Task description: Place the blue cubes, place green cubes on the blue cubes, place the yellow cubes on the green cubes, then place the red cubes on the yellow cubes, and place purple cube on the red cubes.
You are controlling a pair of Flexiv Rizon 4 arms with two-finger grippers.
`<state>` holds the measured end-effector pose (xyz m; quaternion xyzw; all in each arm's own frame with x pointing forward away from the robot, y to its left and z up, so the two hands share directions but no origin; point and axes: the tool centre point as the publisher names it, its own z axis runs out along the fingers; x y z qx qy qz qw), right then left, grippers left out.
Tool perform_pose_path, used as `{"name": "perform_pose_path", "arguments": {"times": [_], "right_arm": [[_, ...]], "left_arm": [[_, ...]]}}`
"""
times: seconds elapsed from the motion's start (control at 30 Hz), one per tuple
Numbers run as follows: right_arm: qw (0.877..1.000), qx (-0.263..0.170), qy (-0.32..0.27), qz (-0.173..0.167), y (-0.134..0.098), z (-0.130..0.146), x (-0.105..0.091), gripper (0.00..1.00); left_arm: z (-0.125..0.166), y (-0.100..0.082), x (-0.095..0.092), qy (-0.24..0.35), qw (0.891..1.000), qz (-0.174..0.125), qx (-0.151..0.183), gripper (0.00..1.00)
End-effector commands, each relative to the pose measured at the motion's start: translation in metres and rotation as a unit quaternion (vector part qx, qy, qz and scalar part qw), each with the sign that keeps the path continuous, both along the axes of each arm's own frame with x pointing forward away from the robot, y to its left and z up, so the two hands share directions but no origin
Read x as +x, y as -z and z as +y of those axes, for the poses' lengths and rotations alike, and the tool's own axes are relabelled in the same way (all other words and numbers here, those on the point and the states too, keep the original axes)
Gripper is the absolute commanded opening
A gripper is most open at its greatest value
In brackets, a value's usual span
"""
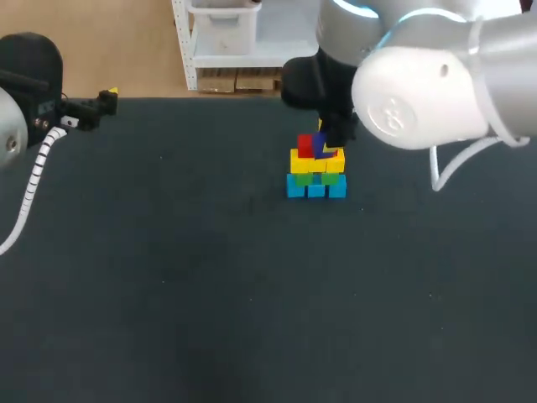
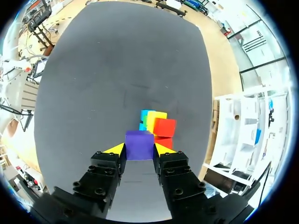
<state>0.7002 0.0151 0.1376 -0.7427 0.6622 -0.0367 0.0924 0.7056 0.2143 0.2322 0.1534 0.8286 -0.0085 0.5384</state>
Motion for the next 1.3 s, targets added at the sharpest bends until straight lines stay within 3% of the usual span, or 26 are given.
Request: {"name": "perform_pose_path", "arguments": {"times": [0.03, 0.6, 1.3], "right_arm": [[1.000, 0.000, 0.001, 0.010, -0.002, 0.000, 0.009, 0.00], [1.000, -0.003, 0.006, 0.014, 0.004, 0.003, 0.027, 0.00], [1.000, -0.005, 0.010, 0.027, 0.015, 0.002, 0.037, 0.00]], "left_arm": [[0.000, 0.000, -0.001, 0.000, 1.000, -0.001, 0.000, 1.00], [0.000, 0.000, -0.001, 0.000, 1.000, -0.001, 0.000, 1.00], [0.000, 0.000, -0.001, 0.000, 1.000, -0.001, 0.000, 1.00]]}}
